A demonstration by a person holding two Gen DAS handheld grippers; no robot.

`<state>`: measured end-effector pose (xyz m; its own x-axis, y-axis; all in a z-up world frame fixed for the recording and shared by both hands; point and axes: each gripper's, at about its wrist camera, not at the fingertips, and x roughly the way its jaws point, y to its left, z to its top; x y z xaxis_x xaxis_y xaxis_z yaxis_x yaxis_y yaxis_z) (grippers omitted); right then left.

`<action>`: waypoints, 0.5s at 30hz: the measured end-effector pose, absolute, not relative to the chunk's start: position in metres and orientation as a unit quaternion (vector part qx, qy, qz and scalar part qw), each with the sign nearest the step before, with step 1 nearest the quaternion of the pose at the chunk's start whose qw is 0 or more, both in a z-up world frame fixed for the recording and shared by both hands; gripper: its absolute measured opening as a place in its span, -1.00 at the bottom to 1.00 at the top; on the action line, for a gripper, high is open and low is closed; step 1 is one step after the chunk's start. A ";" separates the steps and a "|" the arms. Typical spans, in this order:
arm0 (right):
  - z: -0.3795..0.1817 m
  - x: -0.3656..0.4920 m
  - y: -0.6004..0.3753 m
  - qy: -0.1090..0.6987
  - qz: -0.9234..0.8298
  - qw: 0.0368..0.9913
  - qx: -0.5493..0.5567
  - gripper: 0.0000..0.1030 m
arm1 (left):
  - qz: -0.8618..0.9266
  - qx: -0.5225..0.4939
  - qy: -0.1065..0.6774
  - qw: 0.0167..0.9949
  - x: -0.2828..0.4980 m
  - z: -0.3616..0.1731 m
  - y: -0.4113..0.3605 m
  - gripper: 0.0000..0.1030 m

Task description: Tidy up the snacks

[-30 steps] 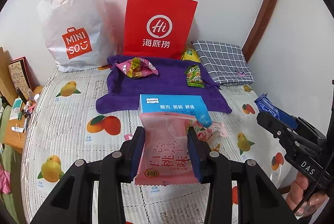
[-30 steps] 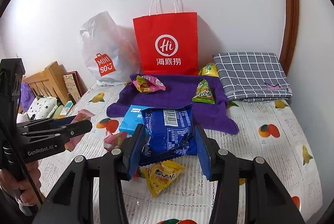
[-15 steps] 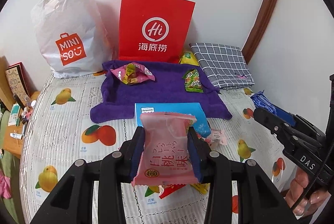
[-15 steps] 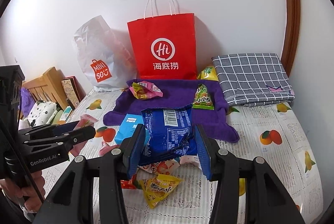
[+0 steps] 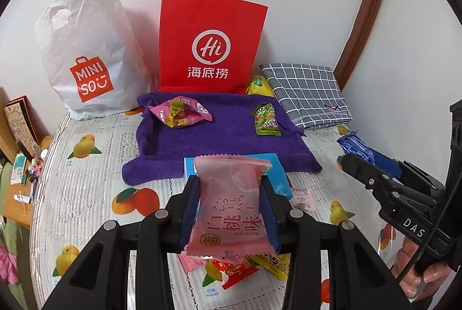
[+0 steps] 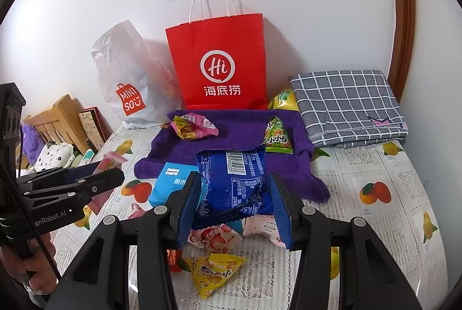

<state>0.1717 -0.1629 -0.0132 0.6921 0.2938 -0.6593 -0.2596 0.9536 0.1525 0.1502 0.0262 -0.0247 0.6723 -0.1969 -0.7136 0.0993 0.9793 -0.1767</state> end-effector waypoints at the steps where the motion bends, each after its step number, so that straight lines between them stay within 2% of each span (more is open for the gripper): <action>1: -0.013 0.173 -0.162 0.363 0.152 0.919 0.022 -0.08 | -0.082 -0.059 0.397 0.912 0.151 -0.025 0.025 -0.25; 15: -0.010 0.200 -0.154 0.362 0.156 0.919 0.019 -0.08 | -0.070 -0.075 0.387 0.916 0.172 -0.028 0.042 -0.25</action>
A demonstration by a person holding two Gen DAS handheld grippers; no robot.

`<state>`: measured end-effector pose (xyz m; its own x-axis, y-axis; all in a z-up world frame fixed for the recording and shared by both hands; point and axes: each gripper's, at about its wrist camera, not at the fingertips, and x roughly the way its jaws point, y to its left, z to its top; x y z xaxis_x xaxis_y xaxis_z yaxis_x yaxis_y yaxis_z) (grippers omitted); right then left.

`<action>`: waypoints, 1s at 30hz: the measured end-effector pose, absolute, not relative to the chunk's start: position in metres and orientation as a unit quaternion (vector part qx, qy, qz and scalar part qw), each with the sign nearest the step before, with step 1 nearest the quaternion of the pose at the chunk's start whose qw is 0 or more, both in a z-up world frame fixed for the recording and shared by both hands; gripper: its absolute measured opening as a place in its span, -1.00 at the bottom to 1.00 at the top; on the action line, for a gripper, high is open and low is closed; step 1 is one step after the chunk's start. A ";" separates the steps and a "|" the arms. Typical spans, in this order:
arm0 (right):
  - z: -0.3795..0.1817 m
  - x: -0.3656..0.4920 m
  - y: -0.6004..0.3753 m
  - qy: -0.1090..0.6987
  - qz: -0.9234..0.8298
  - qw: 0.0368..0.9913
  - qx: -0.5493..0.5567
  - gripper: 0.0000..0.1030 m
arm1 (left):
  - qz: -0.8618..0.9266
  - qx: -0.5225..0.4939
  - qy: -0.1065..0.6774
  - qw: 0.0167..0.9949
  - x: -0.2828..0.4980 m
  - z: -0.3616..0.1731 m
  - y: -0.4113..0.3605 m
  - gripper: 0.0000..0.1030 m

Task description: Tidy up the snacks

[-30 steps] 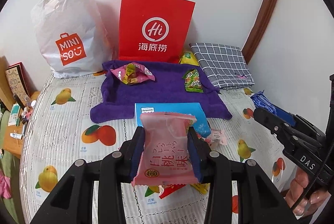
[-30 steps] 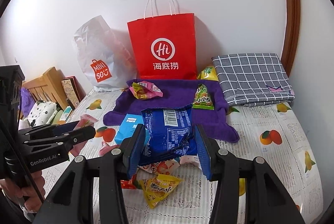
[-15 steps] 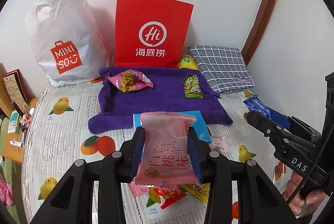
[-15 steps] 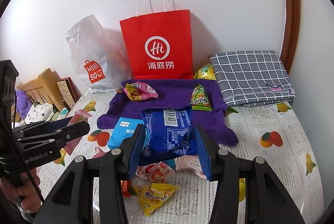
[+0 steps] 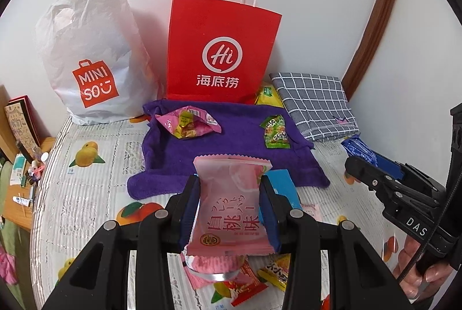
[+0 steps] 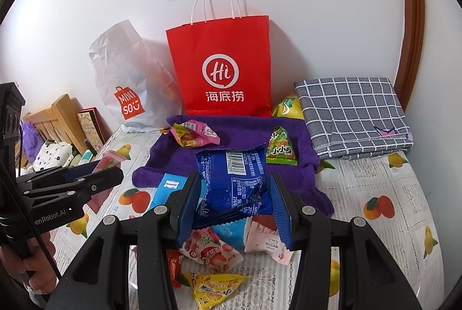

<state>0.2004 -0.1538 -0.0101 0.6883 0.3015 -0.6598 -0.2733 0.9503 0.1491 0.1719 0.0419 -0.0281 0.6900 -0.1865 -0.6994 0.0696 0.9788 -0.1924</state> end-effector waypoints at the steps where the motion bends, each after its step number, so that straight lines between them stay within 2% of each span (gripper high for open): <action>1: -0.011 0.203 -0.154 0.363 0.155 0.919 0.019 -0.08 | -0.069 -0.075 0.388 0.916 0.175 -0.029 0.043 -0.25; 30: -0.038 0.288 -0.178 0.371 0.130 0.919 0.027 -0.08 | -0.040 -0.091 0.417 0.904 0.247 -0.055 0.075 -0.25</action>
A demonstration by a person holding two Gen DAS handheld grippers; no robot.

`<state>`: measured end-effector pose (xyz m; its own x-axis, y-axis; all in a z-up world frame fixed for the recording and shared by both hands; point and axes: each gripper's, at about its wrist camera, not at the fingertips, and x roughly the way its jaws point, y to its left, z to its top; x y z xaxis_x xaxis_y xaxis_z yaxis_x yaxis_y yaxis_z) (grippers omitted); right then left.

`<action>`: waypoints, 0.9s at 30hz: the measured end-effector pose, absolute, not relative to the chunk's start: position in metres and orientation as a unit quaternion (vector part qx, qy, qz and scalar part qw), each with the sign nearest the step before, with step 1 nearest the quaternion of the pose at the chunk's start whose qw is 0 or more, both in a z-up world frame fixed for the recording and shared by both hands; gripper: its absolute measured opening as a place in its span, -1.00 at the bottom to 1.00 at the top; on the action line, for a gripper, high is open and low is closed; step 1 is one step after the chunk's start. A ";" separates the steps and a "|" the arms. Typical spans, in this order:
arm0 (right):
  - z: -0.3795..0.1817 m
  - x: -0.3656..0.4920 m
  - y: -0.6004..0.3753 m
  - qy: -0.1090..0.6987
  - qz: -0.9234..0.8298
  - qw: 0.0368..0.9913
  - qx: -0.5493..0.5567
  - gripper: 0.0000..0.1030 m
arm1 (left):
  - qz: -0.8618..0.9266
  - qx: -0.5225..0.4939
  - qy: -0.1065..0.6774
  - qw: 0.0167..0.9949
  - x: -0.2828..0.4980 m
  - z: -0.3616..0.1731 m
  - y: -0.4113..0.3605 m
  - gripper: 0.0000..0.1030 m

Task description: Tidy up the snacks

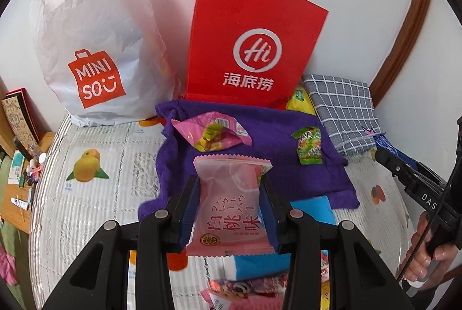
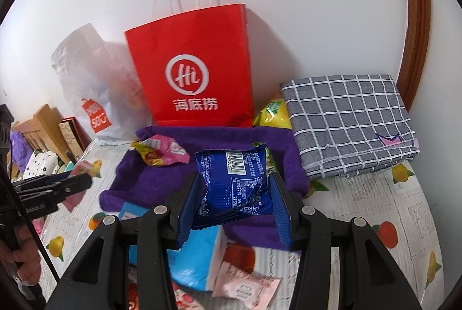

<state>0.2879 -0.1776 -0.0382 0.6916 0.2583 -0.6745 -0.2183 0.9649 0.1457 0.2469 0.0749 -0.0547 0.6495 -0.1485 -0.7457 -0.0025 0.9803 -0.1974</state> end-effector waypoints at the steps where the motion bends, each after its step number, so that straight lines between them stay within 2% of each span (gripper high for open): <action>1: -0.039 0.292 -0.180 0.371 0.128 0.919 0.028 -0.08 | -0.039 -0.091 0.418 0.903 0.250 -0.055 0.076 -0.25; 11: -0.064 0.332 -0.186 0.393 0.128 0.910 0.029 -0.08 | -0.032 -0.096 0.437 0.894 0.286 -0.073 0.086 -0.25; 19: -0.120 0.357 -0.193 0.428 0.152 0.889 0.063 -0.07 | -0.029 -0.099 0.465 0.879 0.312 -0.105 0.087 -0.25; 27: -0.149 0.360 -0.196 0.432 0.141 0.889 0.056 -0.07 | -0.026 -0.097 0.480 0.871 0.324 -0.124 0.087 -0.25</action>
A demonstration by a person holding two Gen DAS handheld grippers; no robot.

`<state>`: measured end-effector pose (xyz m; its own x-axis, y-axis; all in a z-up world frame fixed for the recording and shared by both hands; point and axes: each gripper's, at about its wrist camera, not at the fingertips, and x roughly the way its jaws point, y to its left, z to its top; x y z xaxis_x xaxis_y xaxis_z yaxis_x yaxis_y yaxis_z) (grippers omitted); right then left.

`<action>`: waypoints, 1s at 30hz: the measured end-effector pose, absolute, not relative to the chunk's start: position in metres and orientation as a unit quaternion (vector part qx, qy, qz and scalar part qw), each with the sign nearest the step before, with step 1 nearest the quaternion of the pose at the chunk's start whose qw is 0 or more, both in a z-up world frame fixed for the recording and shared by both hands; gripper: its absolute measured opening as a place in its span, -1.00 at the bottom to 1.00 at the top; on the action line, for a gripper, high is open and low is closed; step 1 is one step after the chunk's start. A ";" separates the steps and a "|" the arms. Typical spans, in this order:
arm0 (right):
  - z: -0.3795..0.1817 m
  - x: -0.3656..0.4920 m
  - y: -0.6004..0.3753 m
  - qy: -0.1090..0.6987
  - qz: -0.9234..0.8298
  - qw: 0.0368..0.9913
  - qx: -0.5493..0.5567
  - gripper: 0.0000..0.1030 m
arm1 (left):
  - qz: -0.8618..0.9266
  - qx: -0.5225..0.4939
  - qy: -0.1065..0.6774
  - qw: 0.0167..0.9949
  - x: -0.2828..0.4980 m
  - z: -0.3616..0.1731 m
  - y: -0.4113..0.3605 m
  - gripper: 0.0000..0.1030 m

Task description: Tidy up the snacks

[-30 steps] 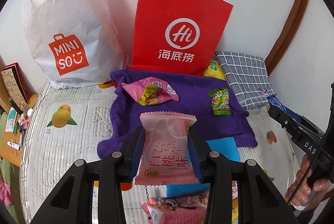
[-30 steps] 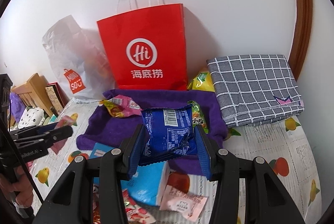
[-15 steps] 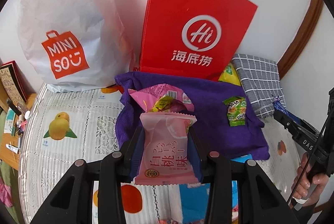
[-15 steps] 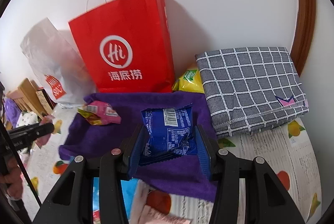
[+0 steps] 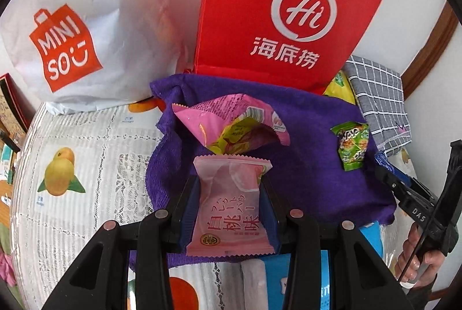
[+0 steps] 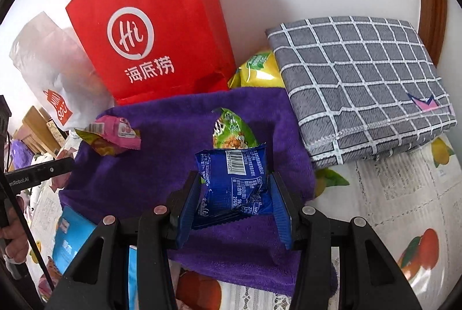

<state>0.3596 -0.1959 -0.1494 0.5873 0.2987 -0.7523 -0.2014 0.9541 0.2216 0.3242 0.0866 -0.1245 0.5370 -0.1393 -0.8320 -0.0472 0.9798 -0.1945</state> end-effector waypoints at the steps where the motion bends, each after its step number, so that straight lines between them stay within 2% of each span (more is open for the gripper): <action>1: -0.153 0.361 -0.195 0.435 0.135 0.889 0.051 -0.07 | -0.027 -0.098 0.482 0.870 0.325 -0.126 0.087 -0.25; 15: -0.165 0.360 -0.190 0.447 0.141 0.882 0.051 -0.03 | -0.029 -0.115 0.494 0.861 0.336 -0.145 0.092 -0.23; 18: -0.163 0.358 -0.189 0.446 0.147 0.881 0.054 0.07 | -0.028 -0.110 0.494 0.862 0.337 -0.147 0.091 -0.23; 20: -0.160 0.356 -0.188 0.443 0.147 0.883 0.050 0.22 | -0.031 -0.113 0.495 0.861 0.338 -0.148 0.091 -0.23; 23: -0.154 0.353 -0.188 0.434 0.149 0.887 0.047 0.23 | -0.033 -0.113 0.492 0.862 0.338 -0.146 0.090 -0.21; 24: -0.151 0.352 -0.188 0.432 0.150 0.888 0.047 0.23 | -0.035 -0.111 0.493 0.862 0.338 -0.146 0.090 -0.19; 26: -0.146 0.349 -0.189 0.424 0.152 0.892 0.045 0.23 | -0.039 -0.111 0.493 0.862 0.337 -0.143 0.088 0.06; 30: -0.132 0.341 -0.192 0.408 0.148 0.900 0.039 0.23 | -0.031 -0.100 0.482 0.870 0.327 -0.129 0.087 0.12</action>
<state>0.3407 -0.1918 -0.1320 0.6229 0.2975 -0.7235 -0.2341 0.9534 0.1905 0.3268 0.0867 -0.1295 0.5332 -0.1505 -0.8325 -0.0419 0.9781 -0.2037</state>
